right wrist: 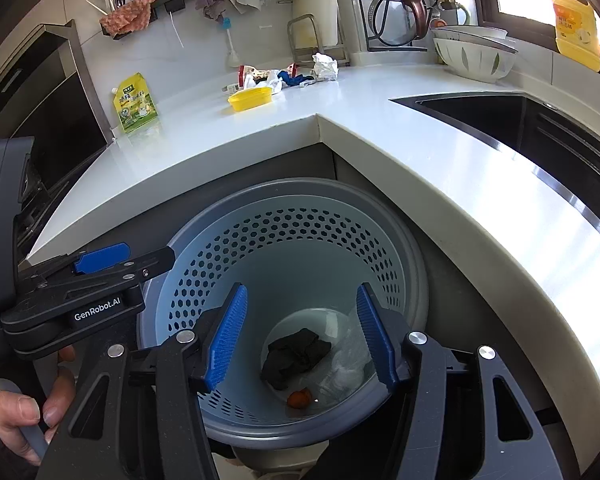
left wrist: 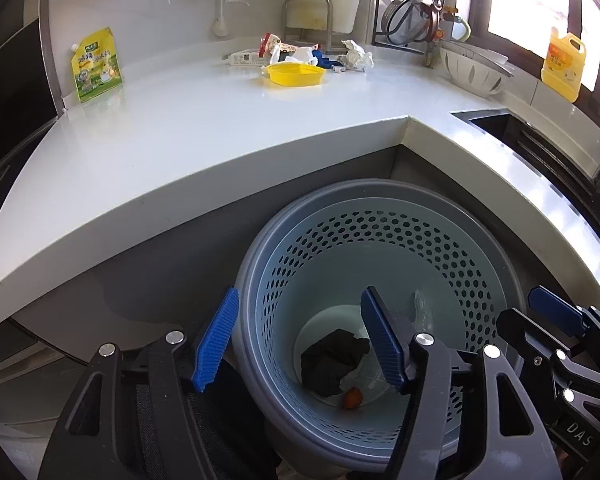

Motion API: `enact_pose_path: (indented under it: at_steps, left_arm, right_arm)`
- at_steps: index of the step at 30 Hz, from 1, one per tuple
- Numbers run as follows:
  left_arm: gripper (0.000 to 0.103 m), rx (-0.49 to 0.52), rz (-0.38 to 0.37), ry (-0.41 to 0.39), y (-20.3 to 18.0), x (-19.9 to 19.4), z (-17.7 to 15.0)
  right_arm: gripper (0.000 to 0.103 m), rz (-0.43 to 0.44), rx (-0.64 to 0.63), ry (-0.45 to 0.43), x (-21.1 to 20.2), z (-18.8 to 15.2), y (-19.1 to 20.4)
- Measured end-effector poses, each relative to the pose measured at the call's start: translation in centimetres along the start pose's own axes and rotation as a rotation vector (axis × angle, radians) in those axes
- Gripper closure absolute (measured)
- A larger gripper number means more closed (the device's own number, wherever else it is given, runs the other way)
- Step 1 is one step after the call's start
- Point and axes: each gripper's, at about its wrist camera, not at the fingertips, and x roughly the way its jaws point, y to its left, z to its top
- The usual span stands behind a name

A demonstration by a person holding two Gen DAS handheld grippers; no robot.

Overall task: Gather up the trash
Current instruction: 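Move both tools back toward the yellow plastic lid on the counter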

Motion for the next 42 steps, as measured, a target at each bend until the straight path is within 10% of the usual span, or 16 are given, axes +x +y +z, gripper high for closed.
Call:
enact_pose_path:
  at_steps: [14,30,42]
  left_arm:
    - [0.024,-0.034,0.018,-0.063,1.8,-1.1,3.0]
    - [0.013,-0.168,0.072,-0.145,2.6,0.6,17.0]
    - [0.013,-0.305,0.154,-0.089,1.3,6.3,20.3]
  right_arm:
    - [0.044,-0.003,-0.032,-0.045,-0.4,2.7,0.2]
    - [0.038,0.056,-0.084,-0.151,0.9,18.4,-2.3]
    - [0.038,0.108,-0.118,-0.08,9.4,27.1,-6.3]
